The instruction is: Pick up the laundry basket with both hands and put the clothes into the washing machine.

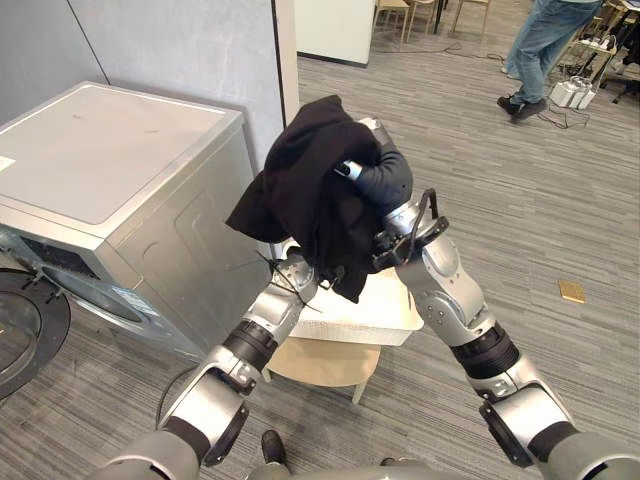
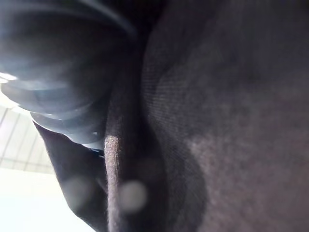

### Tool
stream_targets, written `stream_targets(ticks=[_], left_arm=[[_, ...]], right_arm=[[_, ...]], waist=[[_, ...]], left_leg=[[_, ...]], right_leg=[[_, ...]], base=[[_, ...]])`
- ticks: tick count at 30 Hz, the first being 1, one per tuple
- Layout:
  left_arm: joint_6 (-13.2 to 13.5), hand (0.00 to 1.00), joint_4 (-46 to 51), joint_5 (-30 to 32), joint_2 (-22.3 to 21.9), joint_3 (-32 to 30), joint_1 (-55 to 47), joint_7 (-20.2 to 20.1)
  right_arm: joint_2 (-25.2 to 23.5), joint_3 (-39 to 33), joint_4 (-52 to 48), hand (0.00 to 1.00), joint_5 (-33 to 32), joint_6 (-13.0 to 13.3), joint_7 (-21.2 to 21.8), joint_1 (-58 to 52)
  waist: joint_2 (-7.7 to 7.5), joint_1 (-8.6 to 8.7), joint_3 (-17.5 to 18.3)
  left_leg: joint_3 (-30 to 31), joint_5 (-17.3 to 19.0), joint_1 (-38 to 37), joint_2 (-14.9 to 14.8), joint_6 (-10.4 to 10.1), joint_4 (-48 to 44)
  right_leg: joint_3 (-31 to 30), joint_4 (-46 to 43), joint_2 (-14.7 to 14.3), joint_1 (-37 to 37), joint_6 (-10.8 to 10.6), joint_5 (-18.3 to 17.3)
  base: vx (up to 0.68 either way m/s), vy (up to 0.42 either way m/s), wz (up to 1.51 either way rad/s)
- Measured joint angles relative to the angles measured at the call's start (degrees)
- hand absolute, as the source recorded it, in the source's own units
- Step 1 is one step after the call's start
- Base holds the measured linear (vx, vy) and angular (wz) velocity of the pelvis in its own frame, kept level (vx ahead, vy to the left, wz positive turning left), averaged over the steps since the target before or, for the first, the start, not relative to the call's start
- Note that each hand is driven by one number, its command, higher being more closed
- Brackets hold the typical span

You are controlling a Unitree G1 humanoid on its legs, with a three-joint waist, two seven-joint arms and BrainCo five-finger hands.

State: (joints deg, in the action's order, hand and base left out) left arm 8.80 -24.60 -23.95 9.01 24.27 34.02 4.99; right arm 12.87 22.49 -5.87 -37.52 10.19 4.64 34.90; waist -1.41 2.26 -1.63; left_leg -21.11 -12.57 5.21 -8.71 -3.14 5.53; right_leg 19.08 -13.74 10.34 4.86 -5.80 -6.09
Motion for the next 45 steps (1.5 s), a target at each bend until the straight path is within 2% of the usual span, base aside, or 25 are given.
stream_targets(ticks=[1,2,7,12,21,25,32,39,45], left_arm=[[0.2,1.0,0.4,1.0,-0.2,-0.3,-0.4,0.5],[0.4,1.0,0.8,2.7,-0.4,-0.5,-0.6,1.0],[0.5,1.0,3.4,6.7,-1.6,-2.8,-2.0,3.2],[0.5,1.0,4.5,6.8,-2.6,-6.5,-2.9,4.7],[0.6,1.0,7.7,6.7,-3.0,-14.7,-3.0,7.7],[0.7,1.0,9.8,6.6,0.2,-22.6,-3.0,8.7],[2.1,1.0,13.4,6.6,5.9,-32.4,-3.0,10.1],[2.8,1.0,13.4,6.6,5.9,-33.6,-6.0,9.9],[2.9,1.0,16.5,6.0,5.9,-35.6,-8.9,9.9]], right_arm=[[-0.1,-0.2,0.0,1.0,0.0,0.1,-0.1,-0.3],[-0.2,-0.8,0.0,0.0,0.2,0.2,-0.6,-1.2],[-0.2,-1.8,0.0,0.0,1.8,0.2,-1.0,-4.1],[-0.2,-2.7,0.0,0.0,1.8,0.2,-1.6,-5.0],[0.5,-8.6,0.0,0.0,1.8,0.0,-2.0,-8.0],[3.7,-14.9,-0.2,0.0,2.3,-0.3,-1.9,-12.0],[4.7,-27.3,-2.5,0.0,2.4,-0.2,-2.2,-19.9],[4.6,-28.4,-2.5,0.0,4.4,-0.1,-2.4,-21.9],[3.5,-28.8,-2.5,0.0,6.9,-0.4,-3.6,-24.6]], waist=[[-0.01,0.02,0.0],[0.01,-0.12,0.2],[0.12,-0.07,0.7],[0.16,0.0,0.8],[0.28,0.05,1.1],[0.67,0.21,1.7],[1.07,0.55,2.1],[2.07,0.62,2.9],[2.21,0.4,3.0]], left_leg=[[0.0,0.0,0.0,0.0,0.0,0.0],[0.2,0.0,0.0,0.0,0.0,0.0],[0.8,0.0,0.0,0.2,0.0,0.0],[0.7,0.0,0.1,0.5,0.0,0.0],[0.7,0.0,0.1,0.7,0.0,0.0],[0.6,0.0,0.0,0.7,0.0,0.1],[0.6,0.1,-0.5,0.7,0.0,0.2],[0.6,0.7,-0.5,0.8,-0.7,0.4],[0.5,0.9,-0.3,0.9,-0.7,0.4]], right_leg=[[0.0,0.0,0.0,0.0,0.0,0.0],[0.2,0.1,0.0,-0.1,0.0,0.0],[0.9,0.9,0.1,-0.6,-0.1,0.0],[0.8,1.1,0.3,-0.6,-0.2,0.1],[0.1,2.2,0.3,-0.8,-0.6,1.0],[-0.2,3.4,0.0,-0.9,-0.6,1.6],[-0.5,5.0,-0.2,-1.8,-0.7,2.6],[-1.1,6.8,-0.3,-2.2,-0.9,3.4],[-1.1,8.1,-0.4,-2.7,-0.8,4.2]], base=[[0.01,-0.003,0.03],[0.01,-0.004,0.06],[0.01,0.003,0.07],[0.01,0.0,0.0],[0.03,0.0,-0.04],[0.0,0.004,-0.02],[0.0,0.007,-0.03],[0.0,0.009,-0.02],[0.01,0.002,0.0]])
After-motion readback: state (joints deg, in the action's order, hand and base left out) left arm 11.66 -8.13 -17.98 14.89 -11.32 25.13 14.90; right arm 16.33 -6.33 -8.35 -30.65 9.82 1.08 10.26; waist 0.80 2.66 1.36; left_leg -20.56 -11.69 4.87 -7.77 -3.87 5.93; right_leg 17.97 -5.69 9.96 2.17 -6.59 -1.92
